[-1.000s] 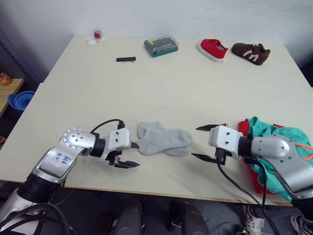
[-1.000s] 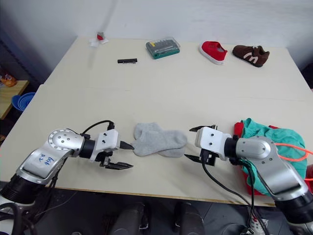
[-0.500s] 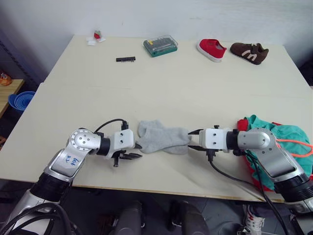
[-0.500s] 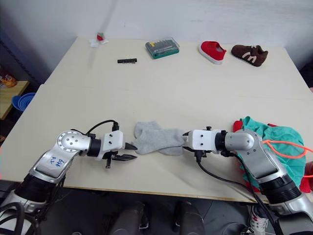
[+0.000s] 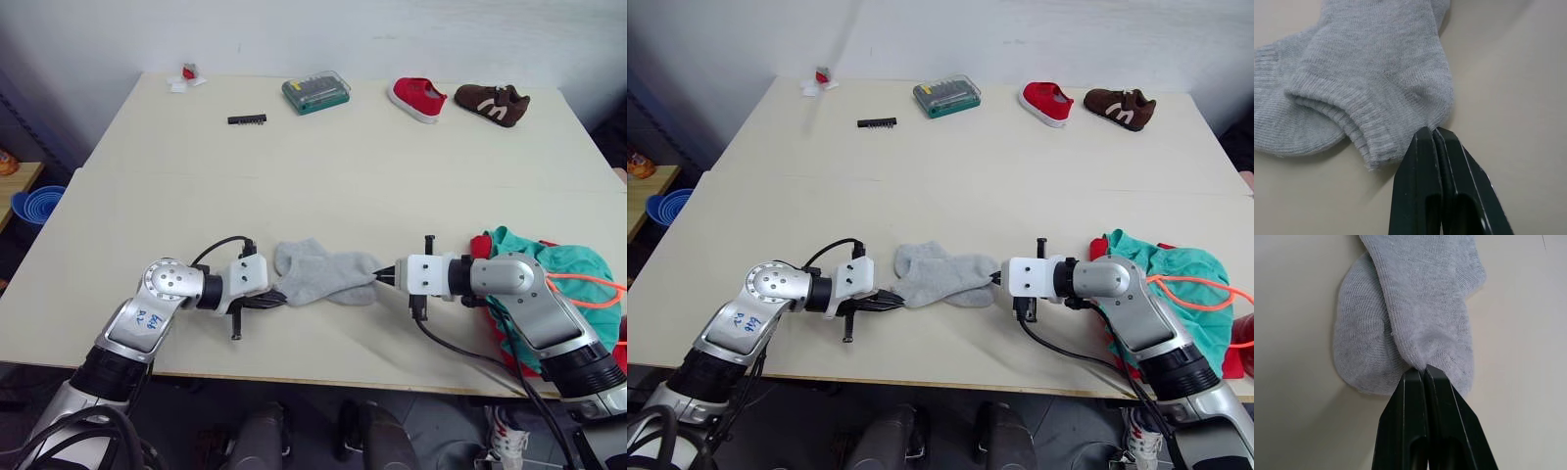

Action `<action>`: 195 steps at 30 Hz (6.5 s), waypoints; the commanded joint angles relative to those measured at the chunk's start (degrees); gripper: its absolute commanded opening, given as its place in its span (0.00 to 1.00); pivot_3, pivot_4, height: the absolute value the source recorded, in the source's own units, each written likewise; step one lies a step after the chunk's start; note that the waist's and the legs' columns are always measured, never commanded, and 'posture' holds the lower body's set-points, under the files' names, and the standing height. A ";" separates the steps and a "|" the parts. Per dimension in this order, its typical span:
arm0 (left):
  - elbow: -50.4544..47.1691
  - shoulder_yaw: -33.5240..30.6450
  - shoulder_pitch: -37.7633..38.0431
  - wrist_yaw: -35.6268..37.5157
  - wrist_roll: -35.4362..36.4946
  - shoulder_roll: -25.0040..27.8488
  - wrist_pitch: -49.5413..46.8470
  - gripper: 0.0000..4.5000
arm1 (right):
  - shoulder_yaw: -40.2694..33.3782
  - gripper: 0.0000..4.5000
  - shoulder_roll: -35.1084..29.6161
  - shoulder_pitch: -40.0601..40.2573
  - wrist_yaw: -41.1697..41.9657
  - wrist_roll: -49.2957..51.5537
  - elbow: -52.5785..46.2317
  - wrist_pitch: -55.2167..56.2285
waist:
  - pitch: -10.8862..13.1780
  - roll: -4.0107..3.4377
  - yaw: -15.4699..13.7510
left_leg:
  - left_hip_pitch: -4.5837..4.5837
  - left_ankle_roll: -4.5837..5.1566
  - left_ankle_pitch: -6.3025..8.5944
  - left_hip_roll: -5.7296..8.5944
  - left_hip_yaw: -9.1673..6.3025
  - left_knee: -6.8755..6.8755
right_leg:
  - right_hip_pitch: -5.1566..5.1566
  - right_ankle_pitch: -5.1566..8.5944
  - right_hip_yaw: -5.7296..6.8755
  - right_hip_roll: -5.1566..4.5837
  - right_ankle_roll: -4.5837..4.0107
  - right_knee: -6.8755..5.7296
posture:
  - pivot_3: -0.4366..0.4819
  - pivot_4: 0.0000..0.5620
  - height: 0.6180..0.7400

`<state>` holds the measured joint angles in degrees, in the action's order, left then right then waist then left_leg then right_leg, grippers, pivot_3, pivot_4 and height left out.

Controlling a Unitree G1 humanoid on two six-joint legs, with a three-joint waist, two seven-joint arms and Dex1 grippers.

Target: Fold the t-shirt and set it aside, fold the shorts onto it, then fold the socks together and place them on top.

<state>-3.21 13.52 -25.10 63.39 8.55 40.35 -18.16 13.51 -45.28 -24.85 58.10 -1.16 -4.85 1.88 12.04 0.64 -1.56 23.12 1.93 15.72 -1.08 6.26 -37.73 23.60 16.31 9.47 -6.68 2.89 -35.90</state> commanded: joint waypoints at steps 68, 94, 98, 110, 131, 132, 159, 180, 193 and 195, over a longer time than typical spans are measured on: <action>39.73 4.17 -26.03 7.31 -9.15 -14.64 9.80 0.01 | 7.04 0.00 12.63 2.20 -15.21 6.46 -9.36 -32.64 | -0.08 0.11 1.31 | 0.05 0.28 0.13 -0.06 0.56 -0.48 | 0.14 -0.13 -0.35 0.09 0.13 -0.42 | 0.48 0.27 1.00; 39.57 -0.49 -25.58 7.63 -6.78 -13.50 12.25 0.01 | 10.04 0.00 13.52 -2.65 -13.88 6.80 -9.33 -35.48 | -0.27 0.30 1.56 | 0.09 0.29 0.18 -0.18 0.60 -0.46 | 0.15 -0.31 -0.30 0.12 -0.02 -0.22 | 0.48 0.27 1.00; 32.27 -1.14 -25.37 12.08 -2.93 -13.00 7.16 0.01 | 8.99 0.00 12.13 2.20 -14.46 5.95 -10.02 -33.50 | -0.27 0.30 1.57 | 0.13 0.37 0.21 -0.15 0.63 -0.47 | 0.11 -0.36 -0.32 0.10 0.11 -0.11 | 0.48 0.27 1.00; 43.16 7.11 -30.05 9.89 -9.81 -19.58 15.47 0.01 | -1.54 0.00 16.07 8.98 -17.22 12.63 -20.37 -33.01 | -0.27 0.30 1.45 | 0.05 0.35 0.20 -0.15 0.62 -0.48 | 0.09 -0.35 -0.35 0.11 0.12 0.00 | 0.48 0.27 1.00; 48.75 2.18 -32.10 14.27 -9.12 -16.40 19.41 0.00 | -28.92 0.60 25.11 23.04 -31.55 48.06 -29.77 -71.48 | -0.28 0.27 0.89 | 0.08 0.66 0.43 -0.29 0.59 -0.42 | 0.18 -0.37 -0.35 0.13 0.00 0.03 | 0.48 0.27 1.00; 49.57 2.67 -31.71 13.82 -10.09 -15.72 20.79 0.00 | -29.06 0.67 25.84 22.50 -32.39 49.03 -28.86 -72.43 | -0.28 0.27 0.97 | 0.08 0.66 0.44 -0.29 0.60 -0.41 | 0.19 -0.37 -0.35 0.13 0.00 0.03 | 0.48 0.27 1.00; 57.04 2.34 -30.36 8.39 -14.08 -16.75 27.74 0.00 | -35.15 0.28 39.28 5.44 -46.94 61.22 -8.88 -79.70 | -1.03 0.24 1.80 | -0.03 0.65 0.45 -0.31 0.60 -0.34 | 0.13 -0.36 -0.39 0.11 -0.01 0.01 | 0.48 0.27 1.00; 54.25 0.53 -28.32 6.39 -13.60 -16.64 26.78 0.00 | -17.51 0.00 34.96 -9.12 -39.73 51.70 -0.05 -70.99 | -1.03 0.23 1.86 | 0.01 0.65 0.45 -0.31 0.61 -0.33 | 0.17 -0.36 -0.38 0.10 -0.02 0.02 | 0.48 0.27 1.00; 50.75 -0.30 -26.60 5.85 -13.37 -15.69 24.51 0.00 | -13.95 0.00 35.26 -12.33 -34.23 46.10 4.11 -67.42 | -1.02 0.22 1.98 | 0.03 0.65 0.45 -0.32 0.61 -0.32 | 0.20 -0.36 -0.38 0.10 -0.02 0.02 | 0.48 0.27 1.00; 50.54 -0.42 -26.50 5.76 -13.37 -15.63 24.29 0.00 | -13.73 0.13 35.53 -12.42 -33.76 45.79 4.49 -67.67 | -1.02 0.22 1.98 | 0.03 0.64 0.45 -0.32 0.61 -0.32 | 0.20 -0.36 -0.38 0.10 -0.02 0.02 | 0.48 0.27 1.00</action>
<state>47.48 12.85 -52.95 70.57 -3.98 23.71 6.95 -0.24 -10.27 -35.86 23.30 44.32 0.19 -66.22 11.02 0.86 0.43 23.15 2.57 16.16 -1.41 6.87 -38.05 23.81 15.95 9.09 -6.57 2.87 -35.88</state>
